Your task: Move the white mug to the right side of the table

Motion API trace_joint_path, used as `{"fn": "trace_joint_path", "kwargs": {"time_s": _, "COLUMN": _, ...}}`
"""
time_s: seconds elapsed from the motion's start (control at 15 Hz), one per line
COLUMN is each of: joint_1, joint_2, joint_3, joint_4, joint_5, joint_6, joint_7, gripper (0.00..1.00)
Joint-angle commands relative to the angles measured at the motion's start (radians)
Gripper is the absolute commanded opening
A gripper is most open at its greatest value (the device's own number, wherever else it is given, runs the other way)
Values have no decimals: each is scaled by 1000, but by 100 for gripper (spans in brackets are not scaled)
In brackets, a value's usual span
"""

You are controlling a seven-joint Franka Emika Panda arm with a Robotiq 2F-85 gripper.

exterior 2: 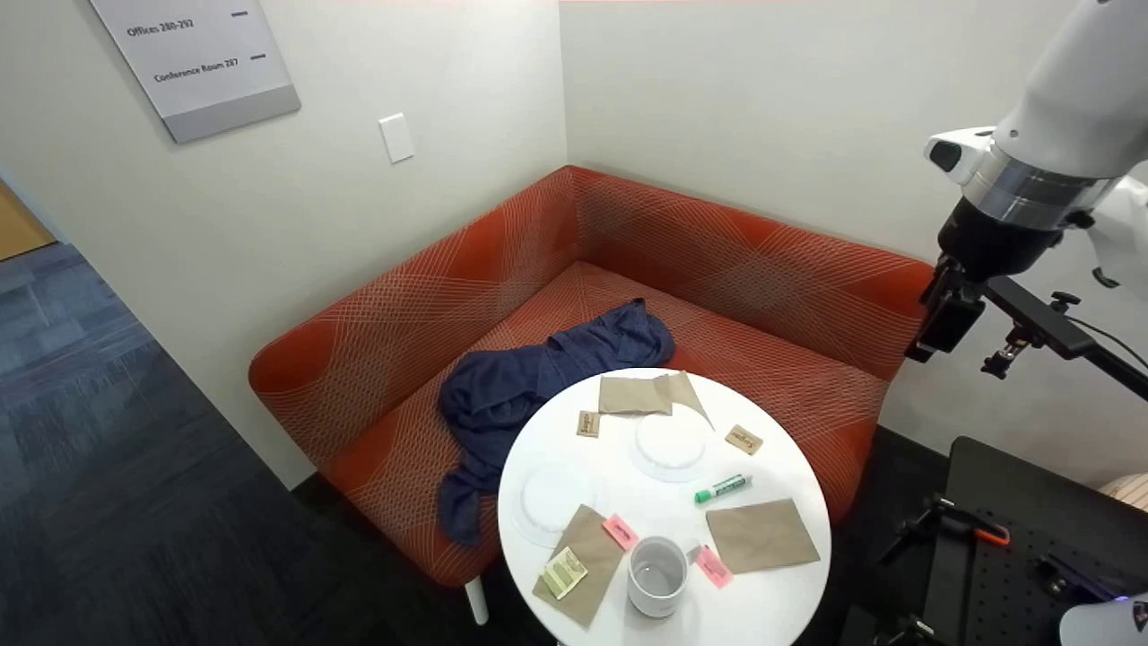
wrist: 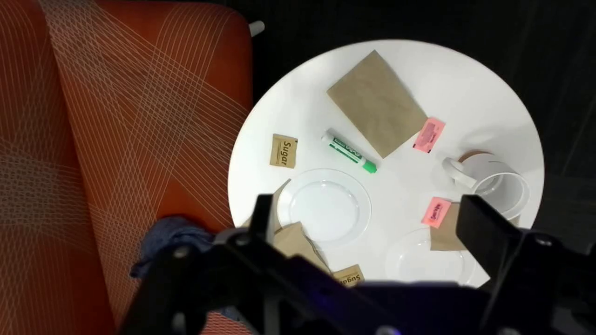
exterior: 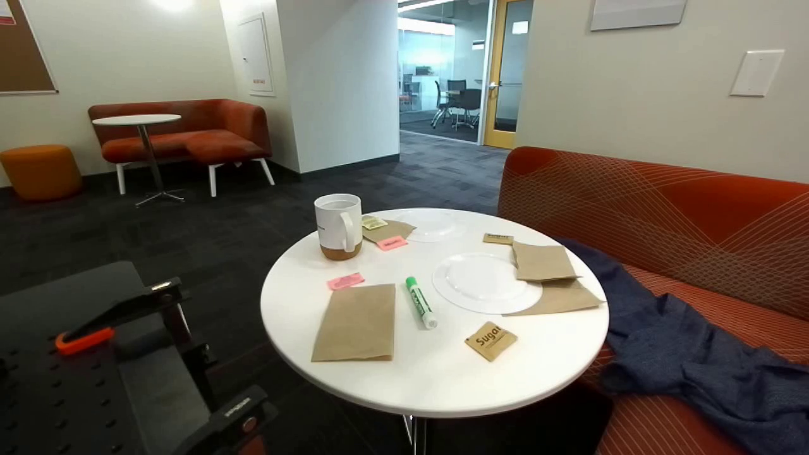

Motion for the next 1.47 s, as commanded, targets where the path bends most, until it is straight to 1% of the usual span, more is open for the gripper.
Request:
{"fn": "trace_joint_path", "kwargs": {"time_s": 0.0, "joint_1": 4, "joint_2": 27, "joint_3": 2, "joint_4": 6, "joint_5": -6, "joint_6": 41, "joint_7": 4, "gripper": 100}}
{"fn": "trace_joint_path", "kwargs": {"time_s": 0.13, "joint_1": 27, "joint_2": 77, "joint_3": -7, "joint_4": 21, "joint_5": 16, "joint_6": 107, "joint_7": -24, "gripper": 100}}
{"fn": "trace_joint_path", "kwargs": {"time_s": 0.2, "joint_1": 36, "joint_2": 102, "joint_3": -5, "joint_4": 24, "joint_5": 14, "joint_6": 163, "joint_7": -35, "gripper": 100}}
{"fn": "trace_joint_path", "kwargs": {"time_s": 0.4, "joint_1": 74, "joint_2": 208, "joint_3": -8, "joint_4": 57, "joint_5": 34, "joint_6": 275, "joint_7": -90, "gripper": 100}}
{"fn": "trace_joint_path", "kwargs": {"time_s": 0.53, "joint_1": 112, "joint_2": 300, "joint_3": -19, "joint_4": 94, "joint_5": 77, "joint_6": 345, "joint_7": -156, "gripper": 100}}
{"fn": "trace_joint_path", "kwargs": {"time_s": 0.73, "joint_1": 167, "joint_2": 436, "joint_3": -30, "joint_4": 161, "joint_5": 184, "joint_6": 425, "joint_7": -290, "gripper": 100}}
{"fn": "trace_joint_path", "kwargs": {"time_s": 0.87, "joint_1": 191, "joint_2": 514, "joint_3": -32, "joint_4": 210, "joint_5": 272, "joint_6": 434, "joint_7": -394, "gripper": 100}}
{"fn": "trace_joint_path", "kwargs": {"time_s": 1.0, "joint_1": 195, "joint_2": 587, "joint_3": -16, "joint_4": 262, "joint_5": 347, "joint_6": 410, "joint_7": -483, "gripper": 100}}
{"fn": "trace_joint_path", "kwargs": {"time_s": 1.27, "joint_1": 171, "joint_2": 704, "joint_3": 33, "joint_4": 334, "joint_5": 385, "joint_6": 396, "joint_7": -567, "gripper": 100}}
{"fn": "trace_joint_path", "kwargs": {"time_s": 1.4, "joint_1": 162, "joint_2": 748, "joint_3": 58, "joint_4": 355, "joint_5": 384, "joint_6": 397, "joint_7": -575, "gripper": 100}}
